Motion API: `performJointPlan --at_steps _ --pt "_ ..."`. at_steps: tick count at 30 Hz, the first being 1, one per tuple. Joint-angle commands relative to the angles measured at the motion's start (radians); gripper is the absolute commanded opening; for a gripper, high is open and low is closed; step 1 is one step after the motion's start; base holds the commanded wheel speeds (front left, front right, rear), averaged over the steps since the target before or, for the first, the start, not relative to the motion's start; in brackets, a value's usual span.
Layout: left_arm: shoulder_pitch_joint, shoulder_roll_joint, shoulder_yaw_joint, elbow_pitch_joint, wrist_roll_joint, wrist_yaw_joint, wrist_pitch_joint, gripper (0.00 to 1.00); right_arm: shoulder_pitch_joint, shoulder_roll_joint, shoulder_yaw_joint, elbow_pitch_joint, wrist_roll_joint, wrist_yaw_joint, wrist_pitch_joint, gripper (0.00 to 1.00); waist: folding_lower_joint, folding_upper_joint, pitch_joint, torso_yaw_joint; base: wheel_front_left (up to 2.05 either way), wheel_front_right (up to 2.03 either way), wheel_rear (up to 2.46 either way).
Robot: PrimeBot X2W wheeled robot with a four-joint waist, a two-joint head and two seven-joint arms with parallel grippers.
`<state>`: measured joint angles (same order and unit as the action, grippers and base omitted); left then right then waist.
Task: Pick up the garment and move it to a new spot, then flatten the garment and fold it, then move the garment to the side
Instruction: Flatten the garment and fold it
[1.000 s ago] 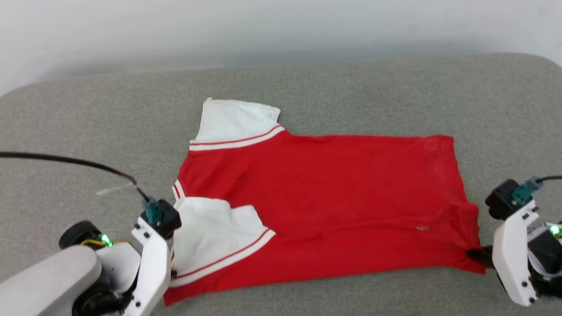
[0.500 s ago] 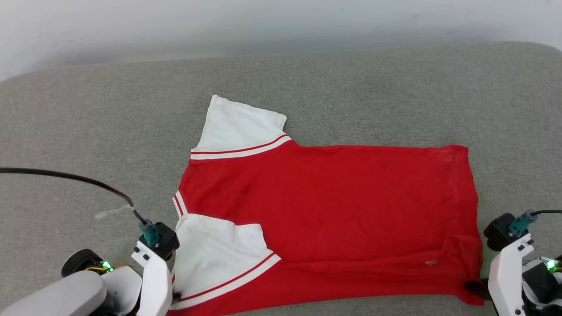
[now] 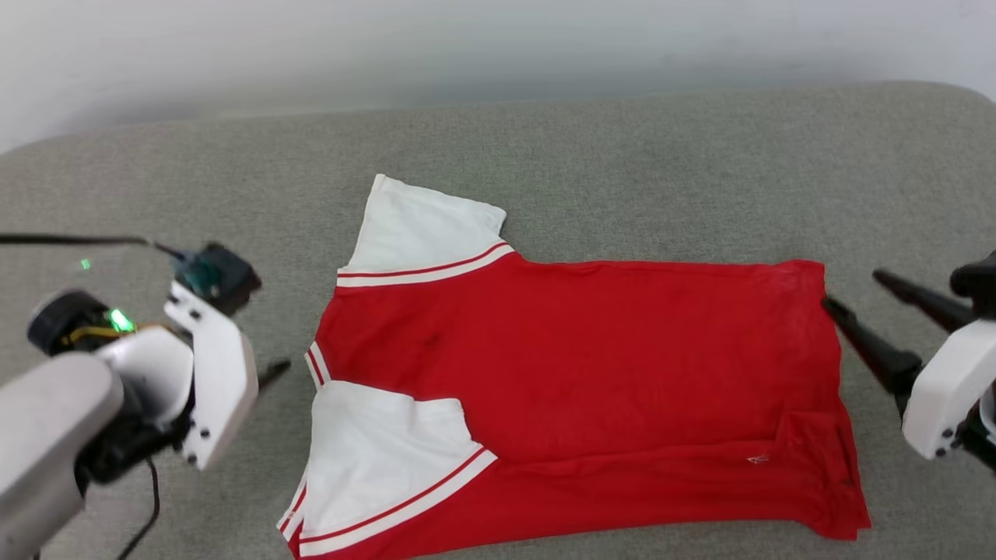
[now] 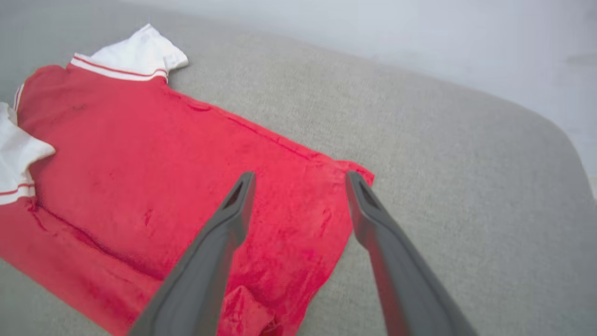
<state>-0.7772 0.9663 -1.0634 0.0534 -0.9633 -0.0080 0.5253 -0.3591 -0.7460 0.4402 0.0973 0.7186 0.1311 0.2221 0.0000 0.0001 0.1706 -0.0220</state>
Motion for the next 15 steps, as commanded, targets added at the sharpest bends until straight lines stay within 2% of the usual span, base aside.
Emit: performJointPlan --at_steps 1,9,15 --pt "-0.019 -0.006 0.008 0.005 0.003 0.001 -0.006 1.0 0.002 0.015 -0.013 -0.004 -0.017 -0.001 -0.015 1.0 0.0 -0.0001 0.01 -0.007 0.0 0.0 0.0" --pt "-0.206 -0.058 0.069 0.084 0.017 -0.034 0.041 1.0 0.074 0.189 -0.262 -0.08 -0.213 -0.001 -0.216 1.0 0.0 -0.0001 0.099 -0.049 0.0 0.0 0.0" --pt "-0.357 -0.109 0.119 0.165 -0.024 -0.054 0.115 1.0 0.133 0.284 -0.343 -0.165 -0.293 -0.001 -0.247 1.0 0.0 -0.0001 0.191 -0.089 0.0 0.0 0.0"
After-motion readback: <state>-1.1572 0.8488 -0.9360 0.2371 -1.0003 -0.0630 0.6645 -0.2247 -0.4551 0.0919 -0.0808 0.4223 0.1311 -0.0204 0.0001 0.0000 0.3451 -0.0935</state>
